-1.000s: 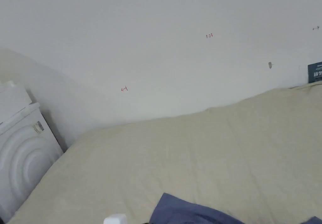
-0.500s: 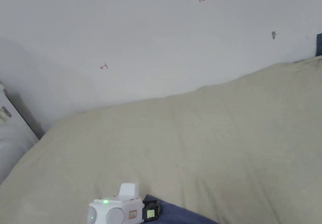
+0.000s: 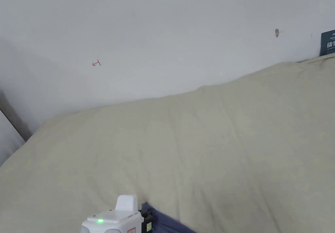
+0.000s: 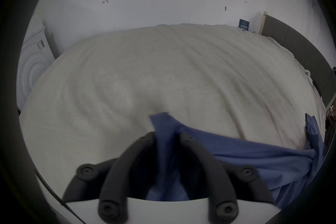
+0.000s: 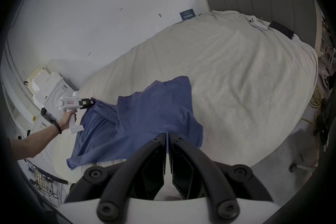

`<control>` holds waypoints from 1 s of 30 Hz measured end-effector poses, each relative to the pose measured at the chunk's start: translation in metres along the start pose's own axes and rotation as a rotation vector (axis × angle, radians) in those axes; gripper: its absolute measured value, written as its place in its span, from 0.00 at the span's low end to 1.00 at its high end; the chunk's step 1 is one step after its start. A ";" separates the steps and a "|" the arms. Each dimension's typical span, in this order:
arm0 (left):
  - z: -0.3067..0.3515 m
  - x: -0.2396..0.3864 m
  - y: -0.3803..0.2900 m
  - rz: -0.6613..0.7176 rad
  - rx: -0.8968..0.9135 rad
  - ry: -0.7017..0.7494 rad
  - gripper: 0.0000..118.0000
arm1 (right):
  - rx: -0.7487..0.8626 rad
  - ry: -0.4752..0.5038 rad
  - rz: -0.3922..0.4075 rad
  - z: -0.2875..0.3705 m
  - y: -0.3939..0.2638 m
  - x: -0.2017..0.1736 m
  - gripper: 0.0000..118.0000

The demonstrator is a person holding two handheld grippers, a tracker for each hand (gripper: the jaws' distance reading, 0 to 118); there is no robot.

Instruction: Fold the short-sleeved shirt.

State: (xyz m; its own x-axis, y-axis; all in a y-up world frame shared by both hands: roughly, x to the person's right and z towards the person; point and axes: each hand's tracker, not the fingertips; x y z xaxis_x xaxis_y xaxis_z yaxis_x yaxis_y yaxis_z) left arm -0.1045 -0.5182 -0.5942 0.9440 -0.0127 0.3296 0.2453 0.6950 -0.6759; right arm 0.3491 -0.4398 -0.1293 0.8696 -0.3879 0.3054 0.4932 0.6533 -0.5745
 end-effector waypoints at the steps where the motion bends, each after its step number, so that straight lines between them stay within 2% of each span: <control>1: 0.000 0.001 0.000 -0.001 0.009 0.012 0.13 | 0.001 0.004 0.005 -0.002 0.002 -0.001 0.03; 4: -0.001 0.004 0.003 -0.007 -0.003 0.013 0.10 | 0.009 0.006 0.045 -0.005 0.012 -0.005 0.03; 6: -0.006 0.005 0.006 -0.024 -0.032 0.011 0.10 | 0.006 -0.002 0.121 -0.012 0.027 -0.005 0.04; 7: -0.009 0.003 0.010 -0.004 -0.069 0.005 0.10 | -0.002 -0.014 0.150 -0.018 0.035 -0.004 0.09; 8: -0.011 0.000 0.017 0.058 -0.106 -0.004 0.10 | -0.017 -0.038 0.184 -0.028 0.046 -0.002 0.14; 9: -0.014 -0.003 0.022 0.102 -0.133 -0.012 0.10 | -0.025 -0.059 0.213 -0.040 0.056 0.003 0.25; 10: -0.016 -0.006 0.023 0.124 -0.150 -0.018 0.10 | -0.016 -0.081 0.239 -0.052 0.066 0.006 0.45; 11: -0.017 -0.007 0.025 0.130 -0.166 -0.025 0.10 | -0.018 -0.101 0.252 -0.069 0.078 0.011 0.58; 12: -0.012 -0.004 0.028 0.114 -0.165 -0.027 0.10 | -0.063 -0.111 0.262 -0.087 0.091 0.014 0.66; 13: -0.011 -0.002 0.028 0.109 -0.169 -0.031 0.10 | -0.078 -0.113 0.275 -0.104 0.101 0.019 0.68; 15: -0.011 -0.002 0.028 0.118 -0.176 -0.035 0.10 | -0.068 -0.135 0.274 -0.140 0.119 0.027 0.68; 18: -0.008 0.004 0.028 0.123 -0.178 -0.031 0.10 | -0.165 -0.173 0.240 -0.188 0.136 0.040 0.68; 23: -0.006 0.011 0.028 0.109 -0.194 -0.035 0.10 | -0.216 -0.153 0.238 -0.232 0.132 0.041 0.67; 25: -0.005 0.009 0.029 0.110 -0.193 -0.034 0.10 | -0.220 -0.208 0.316 -0.237 0.128 0.034 0.67; 26: -0.005 0.010 0.029 0.112 -0.192 -0.036 0.10 | -0.210 -0.217 0.331 -0.235 0.127 0.029 0.66; 27: -0.003 0.010 0.028 0.111 -0.188 -0.031 0.10 | -0.194 -0.232 0.337 -0.231 0.126 0.024 0.62; 30: -0.002 0.012 0.025 0.107 -0.169 -0.022 0.10 | -0.189 -0.235 0.369 -0.227 0.116 0.010 0.36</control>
State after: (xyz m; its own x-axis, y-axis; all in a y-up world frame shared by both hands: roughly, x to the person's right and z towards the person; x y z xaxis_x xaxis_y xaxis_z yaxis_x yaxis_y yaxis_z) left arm -0.0865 -0.5023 -0.6080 0.9621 0.0716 0.2630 0.1792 0.5607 -0.8084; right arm 0.4093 -0.5155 -0.3650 0.9785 0.0195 0.2053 0.1559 0.5816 -0.7984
